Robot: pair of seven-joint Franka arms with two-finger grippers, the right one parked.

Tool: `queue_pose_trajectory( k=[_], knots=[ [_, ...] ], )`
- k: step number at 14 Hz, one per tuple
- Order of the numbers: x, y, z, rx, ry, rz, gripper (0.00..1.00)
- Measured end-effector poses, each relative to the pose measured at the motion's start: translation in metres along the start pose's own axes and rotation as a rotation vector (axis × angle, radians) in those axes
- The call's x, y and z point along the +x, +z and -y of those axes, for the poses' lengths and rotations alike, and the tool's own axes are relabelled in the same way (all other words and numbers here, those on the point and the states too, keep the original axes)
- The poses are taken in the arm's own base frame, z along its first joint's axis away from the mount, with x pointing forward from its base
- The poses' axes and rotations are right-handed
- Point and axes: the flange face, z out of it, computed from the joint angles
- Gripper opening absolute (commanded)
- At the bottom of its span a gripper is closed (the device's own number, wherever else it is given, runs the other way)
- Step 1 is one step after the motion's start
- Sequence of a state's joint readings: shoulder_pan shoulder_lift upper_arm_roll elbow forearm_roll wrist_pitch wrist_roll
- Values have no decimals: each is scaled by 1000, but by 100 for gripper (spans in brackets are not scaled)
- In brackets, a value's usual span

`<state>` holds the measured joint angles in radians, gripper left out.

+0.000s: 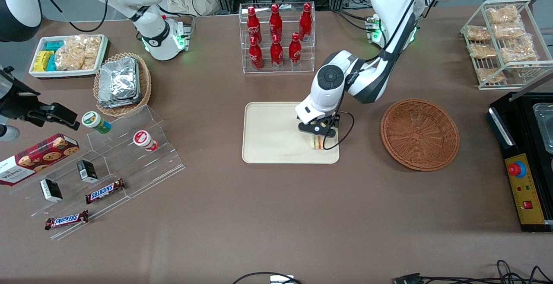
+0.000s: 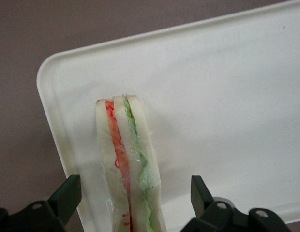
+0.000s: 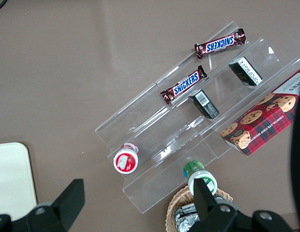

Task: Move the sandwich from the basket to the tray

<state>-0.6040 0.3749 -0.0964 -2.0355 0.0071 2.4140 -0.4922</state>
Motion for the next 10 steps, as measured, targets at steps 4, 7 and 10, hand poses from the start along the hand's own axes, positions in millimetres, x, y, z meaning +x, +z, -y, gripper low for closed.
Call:
queue_pose_trajectory(
  k=[4, 7, 10],
  knots=[
    [40, -68, 20, 28, -126, 29, 100],
    [77, -117, 76, 37, -239, 36, 100],
    [97, -146, 144, 46, -335, -2, 100]
  ],
)
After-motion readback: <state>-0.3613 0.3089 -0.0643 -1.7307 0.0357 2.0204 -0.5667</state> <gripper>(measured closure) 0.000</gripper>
